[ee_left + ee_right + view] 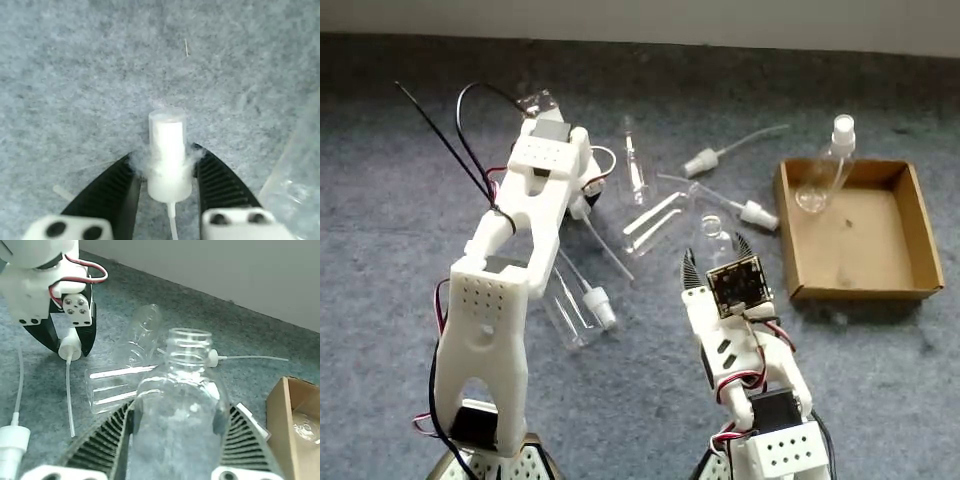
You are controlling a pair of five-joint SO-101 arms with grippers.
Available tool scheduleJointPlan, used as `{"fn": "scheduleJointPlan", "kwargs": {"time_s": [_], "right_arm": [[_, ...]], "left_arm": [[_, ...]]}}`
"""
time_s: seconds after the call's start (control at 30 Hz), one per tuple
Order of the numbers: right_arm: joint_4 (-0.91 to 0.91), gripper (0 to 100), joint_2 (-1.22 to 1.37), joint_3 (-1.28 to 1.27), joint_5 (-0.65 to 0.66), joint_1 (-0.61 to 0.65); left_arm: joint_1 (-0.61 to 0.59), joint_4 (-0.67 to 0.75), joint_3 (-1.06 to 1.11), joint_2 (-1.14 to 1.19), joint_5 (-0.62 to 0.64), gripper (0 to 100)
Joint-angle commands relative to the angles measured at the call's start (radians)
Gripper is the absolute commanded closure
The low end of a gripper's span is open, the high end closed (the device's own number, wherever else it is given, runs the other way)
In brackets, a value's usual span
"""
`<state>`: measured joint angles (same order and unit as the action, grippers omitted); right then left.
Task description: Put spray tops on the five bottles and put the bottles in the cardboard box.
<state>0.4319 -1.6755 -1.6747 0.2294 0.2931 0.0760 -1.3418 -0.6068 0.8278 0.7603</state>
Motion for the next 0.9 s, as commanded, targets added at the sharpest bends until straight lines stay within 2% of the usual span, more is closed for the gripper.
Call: {"fn": "scheduleJointPlan", "kwargs": {"time_s": [0.0, 0.47, 0.67, 0.87], "right_arm": [[0.005, 83.2, -0.01, -0.137, 0.011, 0.007], [-0.079, 83.2, -0.012, -0.14, 0.011, 0.007], [-0.097, 83.2, -0.012, -0.142, 0.011, 0.012], [-0.127, 83.2, -0.012, -0.142, 0.011, 0.059]], "left_arm": [[0.001, -0.012, -0.071, -0.074, 0.005, 96], [0.019, -0.302, -0.226, -0.407, -0.005, 97], [0.084, -0.394, -0.219, -0.539, -0.178, 100], [0.137, -0.404, -0.217, -0.647, -0.25, 100]]}}
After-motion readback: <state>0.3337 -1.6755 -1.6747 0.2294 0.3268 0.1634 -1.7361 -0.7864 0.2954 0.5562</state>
